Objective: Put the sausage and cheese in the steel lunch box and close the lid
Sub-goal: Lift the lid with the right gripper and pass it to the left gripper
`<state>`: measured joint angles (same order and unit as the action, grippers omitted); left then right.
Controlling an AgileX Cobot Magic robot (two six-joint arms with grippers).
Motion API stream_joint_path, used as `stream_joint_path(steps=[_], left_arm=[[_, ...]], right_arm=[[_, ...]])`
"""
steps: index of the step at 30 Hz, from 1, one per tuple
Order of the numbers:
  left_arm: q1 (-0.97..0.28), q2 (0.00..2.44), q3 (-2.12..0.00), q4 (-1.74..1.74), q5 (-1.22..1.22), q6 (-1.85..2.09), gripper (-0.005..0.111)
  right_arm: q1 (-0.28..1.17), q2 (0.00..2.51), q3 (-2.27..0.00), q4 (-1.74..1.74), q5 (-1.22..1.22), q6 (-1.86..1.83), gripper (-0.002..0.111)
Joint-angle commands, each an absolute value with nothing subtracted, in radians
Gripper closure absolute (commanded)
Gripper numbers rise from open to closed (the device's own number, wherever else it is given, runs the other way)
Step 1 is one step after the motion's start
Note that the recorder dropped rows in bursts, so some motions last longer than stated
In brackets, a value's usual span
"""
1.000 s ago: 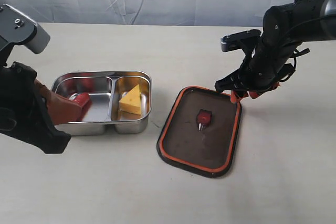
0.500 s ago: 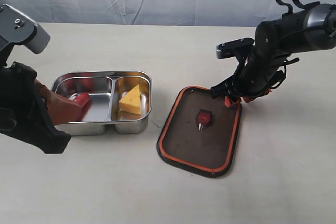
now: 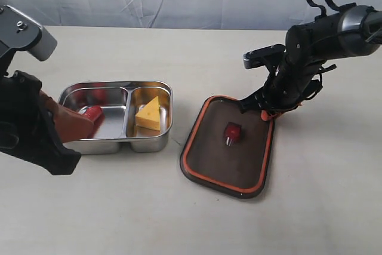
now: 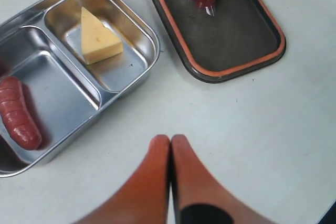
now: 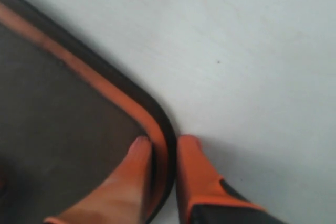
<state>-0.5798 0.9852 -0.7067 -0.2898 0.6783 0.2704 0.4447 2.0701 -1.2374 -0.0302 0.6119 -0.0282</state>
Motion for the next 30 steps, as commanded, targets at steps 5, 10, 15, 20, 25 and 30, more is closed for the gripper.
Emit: stream_joint_path(steps=[5,10,15,20,25,30], left_arm=[[-0.579,0.978,-0.702,-0.389,0.677,0.266,0.101],[-0.579,0.978,-0.702,-0.462,0.649,0.266,0.077],[-0.579,0.978,-0.702,-0.518,0.612,0.266,0.057],[-0.579,0.978,-0.702,-0.544,0.531,0.266,0.055],[-0.579,0.978,-0.702,-0.522,0.529,0.269,0.055],[-0.579,0.978,-0.702,-0.54,0.516,0.269,0.055]], right_arm=[[0.438,2.047,-1.24,-0.157,0.727,-0.031,0.109],[0.438,1.968,-1.24,-0.157,0.703,-0.031,0.109],[0.438,1.855,-1.24,-0.148,0.705,-0.056,0.109],[0.438,1.787,-1.24,-0.148,0.686,-0.077,0.109],[0.436,1.783,-1.24,-0.143,0.704,-0.098,0.109],[0.436,1.755,-1.24,-0.057,0.705,-0.233,0.109]])
